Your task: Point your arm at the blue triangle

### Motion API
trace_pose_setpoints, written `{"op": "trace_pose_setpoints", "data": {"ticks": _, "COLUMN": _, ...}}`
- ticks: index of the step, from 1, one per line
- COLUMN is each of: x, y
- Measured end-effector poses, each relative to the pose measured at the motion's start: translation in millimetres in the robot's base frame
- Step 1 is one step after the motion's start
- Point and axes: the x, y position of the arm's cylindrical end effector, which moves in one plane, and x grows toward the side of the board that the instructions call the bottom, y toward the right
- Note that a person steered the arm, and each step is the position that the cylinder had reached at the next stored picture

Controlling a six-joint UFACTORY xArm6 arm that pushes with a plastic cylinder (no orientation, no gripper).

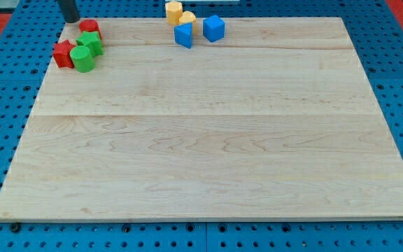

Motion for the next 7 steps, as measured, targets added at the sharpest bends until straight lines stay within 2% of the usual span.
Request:
{"op": "trace_pose_setpoints", "data": {"ticks": 3, "x": 23, "y": 1}}
{"op": "trace_pose_setpoints", "data": {"ticks": 4, "x": -3, "y": 2}}
{"op": "trace_pose_setpoints", "data": {"ticks": 5, "x": -3, "y": 14}}
{"op": "trace_pose_setpoints", "data": {"ticks": 6, "x": -4, "y": 65}}
{"op": "trace_pose_setpoints", "data": {"ticks": 7, "x": -3, "y": 79}}
